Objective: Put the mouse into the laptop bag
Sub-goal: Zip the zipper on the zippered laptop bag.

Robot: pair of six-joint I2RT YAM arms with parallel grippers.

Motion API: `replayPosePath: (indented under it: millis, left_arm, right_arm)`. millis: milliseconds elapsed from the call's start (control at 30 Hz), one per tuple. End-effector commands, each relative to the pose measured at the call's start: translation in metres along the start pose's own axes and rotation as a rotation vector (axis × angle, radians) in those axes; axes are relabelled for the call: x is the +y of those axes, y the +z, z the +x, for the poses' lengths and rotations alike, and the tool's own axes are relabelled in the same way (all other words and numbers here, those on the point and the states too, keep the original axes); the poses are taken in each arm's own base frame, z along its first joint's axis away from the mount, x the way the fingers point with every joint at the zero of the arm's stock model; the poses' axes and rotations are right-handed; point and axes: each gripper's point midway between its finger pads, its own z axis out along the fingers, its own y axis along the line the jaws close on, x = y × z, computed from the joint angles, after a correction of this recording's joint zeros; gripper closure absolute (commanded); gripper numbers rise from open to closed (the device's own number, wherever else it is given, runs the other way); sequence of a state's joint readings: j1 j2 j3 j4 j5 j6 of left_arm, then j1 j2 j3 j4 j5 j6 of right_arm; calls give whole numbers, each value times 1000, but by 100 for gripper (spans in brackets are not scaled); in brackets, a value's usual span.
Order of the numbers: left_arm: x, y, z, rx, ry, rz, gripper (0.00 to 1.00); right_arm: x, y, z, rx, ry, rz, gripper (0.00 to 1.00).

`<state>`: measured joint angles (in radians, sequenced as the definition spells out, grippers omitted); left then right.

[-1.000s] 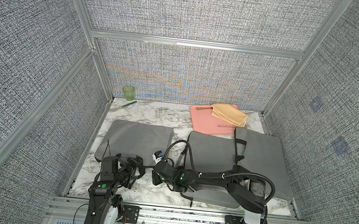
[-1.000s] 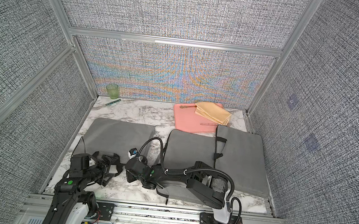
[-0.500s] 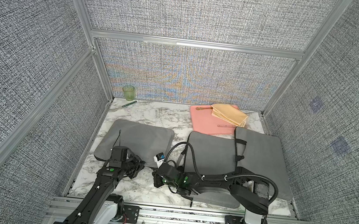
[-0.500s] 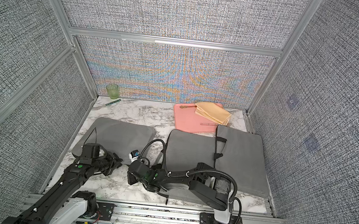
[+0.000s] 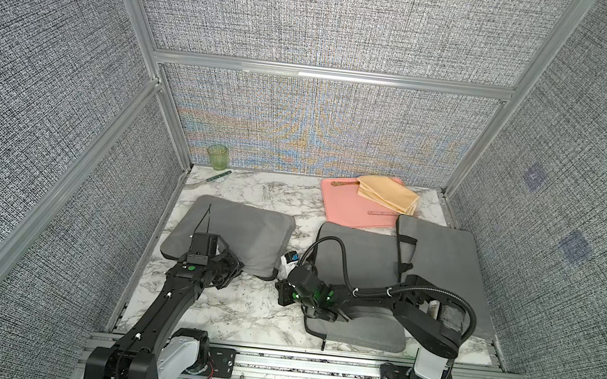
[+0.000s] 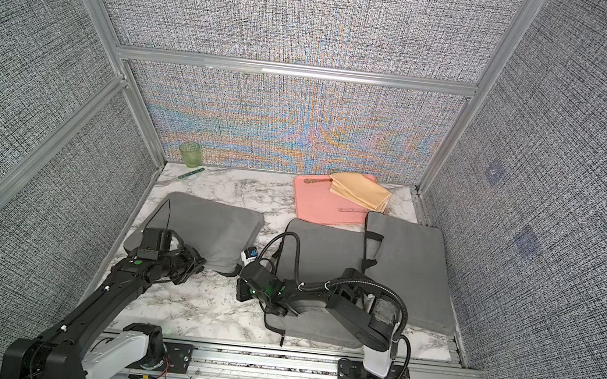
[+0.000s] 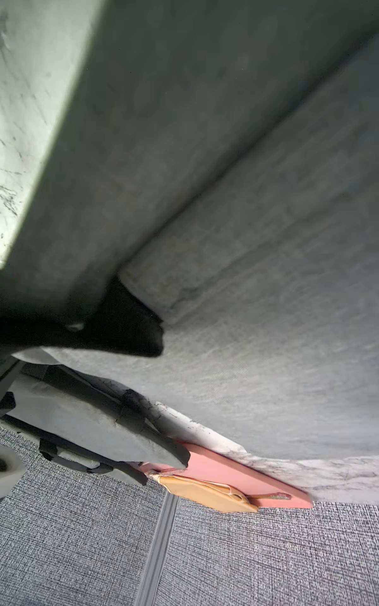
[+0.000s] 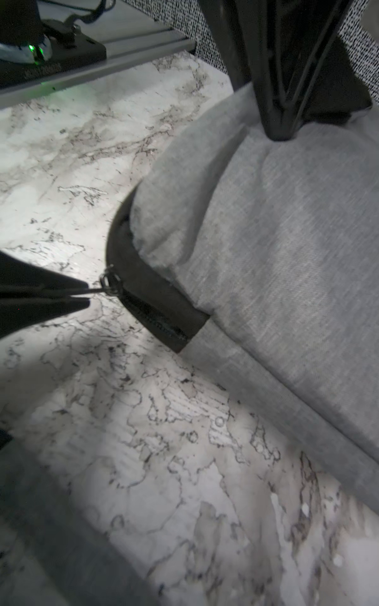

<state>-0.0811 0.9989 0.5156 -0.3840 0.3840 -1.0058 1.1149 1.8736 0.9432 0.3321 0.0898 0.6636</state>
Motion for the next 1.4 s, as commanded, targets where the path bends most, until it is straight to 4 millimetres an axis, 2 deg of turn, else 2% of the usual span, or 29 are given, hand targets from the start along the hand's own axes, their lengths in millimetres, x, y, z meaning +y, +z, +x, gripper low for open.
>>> replayPosePath:
  millis: [0, 33, 100, 200, 300, 400, 533, 567, 700, 733, 833, 900, 1033, 1167, 1233, 1367]
  left_arm:
    - [-11, -1, -3, -12, 46, 56, 55]
    - [-10, 0, 1, 6, 29, 63, 38]
    - [-1, 1, 9, 25, -16, 57, 19]
    - [19, 0, 24, 43, -106, 32, 9]
    - [31, -2, 38, 48, -162, 61, 5]
    - [27, -8, 44, 37, -166, 120, 3]
    - [24, -12, 44, -1, -119, 122, 15]
    - [25, -11, 44, -1, -117, 120, 22]
    - [26, -3, 36, -21, -79, 84, 61]
    - [27, -1, 34, -27, -68, 66, 68]
    - [29, 3, 30, -31, -44, 23, 80]
    - [28, 7, 29, -27, -42, 23, 99]
    - [28, 10, 33, 8, -40, 16, 100]
    - [34, 3, 38, 8, -39, 1, 100]
    - [37, -4, 38, -1, -25, -19, 100]
    - [33, -9, 43, 14, -15, 5, 100]
  right_arm:
    - [6, 9, 6, 61, -55, 2, 100]
    - [14, 12, 2, 56, -59, -15, 100]
    - [24, 18, -1, 56, -64, -34, 100]
    - [37, 22, -4, 48, -67, -70, 100]
    - [49, 27, -3, 54, -74, -95, 100]
    - [60, 29, -1, 59, -86, -115, 100]
    - [74, 22, 1, 52, -103, -143, 100]
    - [75, 21, 2, 52, -102, -148, 100]
    - [78, 13, 5, 57, -89, -178, 100]
    - [77, 11, 5, 56, -84, -178, 100]
    - [74, 9, 9, 61, -72, -186, 100]
    - [72, 10, 11, 65, -69, -181, 100]
    - [58, 18, 11, 70, -55, -142, 100]
    - [14, 27, 7, 88, -9, 6, 100]
    - [-1, 26, 5, 111, -2, 55, 100]
    - [-8, 18, -3, 105, -43, 116, 100]
